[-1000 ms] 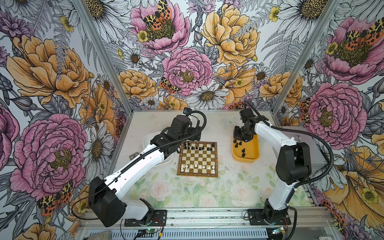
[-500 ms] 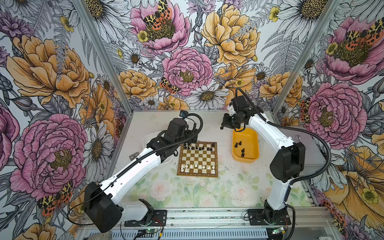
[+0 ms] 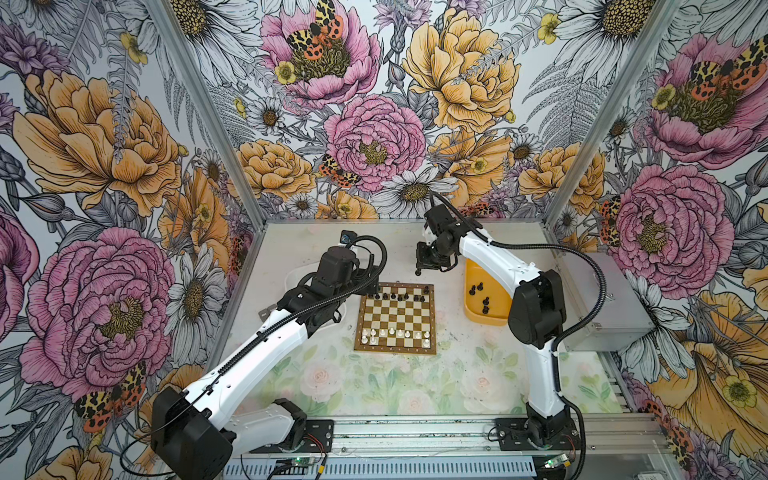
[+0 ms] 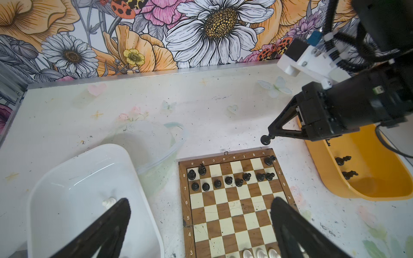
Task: Set up the chess pieces on the board
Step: 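Lift the black pawn and carry it with the right gripper over the chessboard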
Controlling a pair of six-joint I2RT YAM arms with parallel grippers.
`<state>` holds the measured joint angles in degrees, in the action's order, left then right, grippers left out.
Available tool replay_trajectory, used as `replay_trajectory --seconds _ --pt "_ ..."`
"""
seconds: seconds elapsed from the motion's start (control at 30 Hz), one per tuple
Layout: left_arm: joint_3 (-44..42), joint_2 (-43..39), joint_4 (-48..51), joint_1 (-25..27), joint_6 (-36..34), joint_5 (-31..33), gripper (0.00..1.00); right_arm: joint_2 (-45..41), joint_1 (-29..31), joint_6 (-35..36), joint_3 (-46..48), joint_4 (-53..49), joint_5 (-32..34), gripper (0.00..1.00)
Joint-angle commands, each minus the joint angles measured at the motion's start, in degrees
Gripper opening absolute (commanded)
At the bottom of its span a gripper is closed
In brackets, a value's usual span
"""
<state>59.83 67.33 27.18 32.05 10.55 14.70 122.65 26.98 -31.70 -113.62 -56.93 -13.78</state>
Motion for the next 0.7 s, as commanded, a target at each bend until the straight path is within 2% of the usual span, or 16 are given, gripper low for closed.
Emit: replay_trajectory --seconds 0.0,0.67 --pt "-0.8 -0.8 -0.5 -1.0 1.2 -0.9 0.99 1.3 0.8 -0.1 -2.8 -0.5 0.8 0.03" --pt "-0.9 3.2 -3.2 -4.3 1.2 -5.6 0.99 6.5 3.9 -0.4 -5.6 -1.5 1.4 0.02"
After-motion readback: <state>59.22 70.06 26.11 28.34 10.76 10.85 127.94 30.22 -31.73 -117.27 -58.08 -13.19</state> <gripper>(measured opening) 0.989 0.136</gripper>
